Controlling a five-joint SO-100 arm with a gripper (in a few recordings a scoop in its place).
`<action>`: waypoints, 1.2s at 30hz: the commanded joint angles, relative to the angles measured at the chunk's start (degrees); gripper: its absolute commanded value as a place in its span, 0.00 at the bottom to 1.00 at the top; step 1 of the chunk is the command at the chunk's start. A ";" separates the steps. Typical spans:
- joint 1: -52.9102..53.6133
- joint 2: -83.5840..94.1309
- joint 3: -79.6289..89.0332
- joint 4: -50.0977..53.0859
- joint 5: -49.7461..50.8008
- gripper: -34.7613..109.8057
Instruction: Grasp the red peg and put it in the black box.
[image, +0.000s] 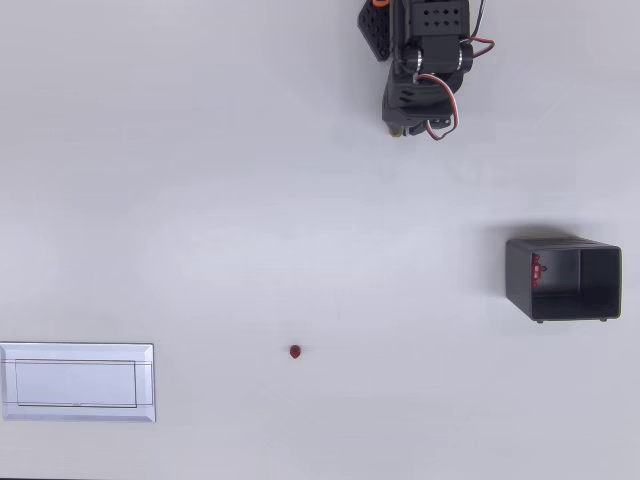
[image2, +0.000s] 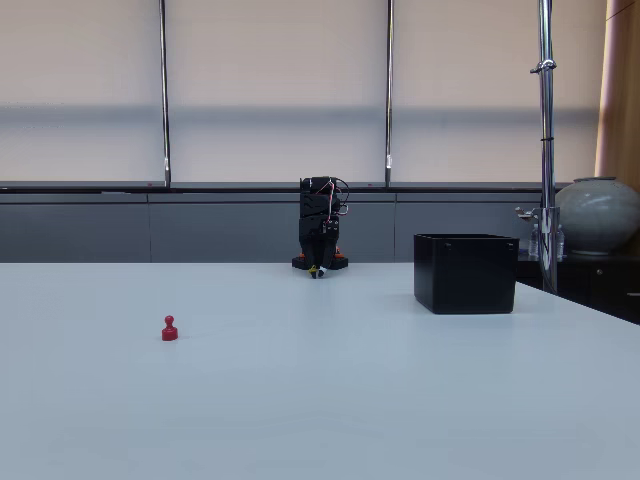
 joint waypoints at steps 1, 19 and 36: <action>-0.44 -1.58 0.44 1.85 -0.79 0.24; -0.44 -1.58 0.44 1.85 -0.79 0.24; -1.14 -1.58 0.44 1.93 -0.09 0.24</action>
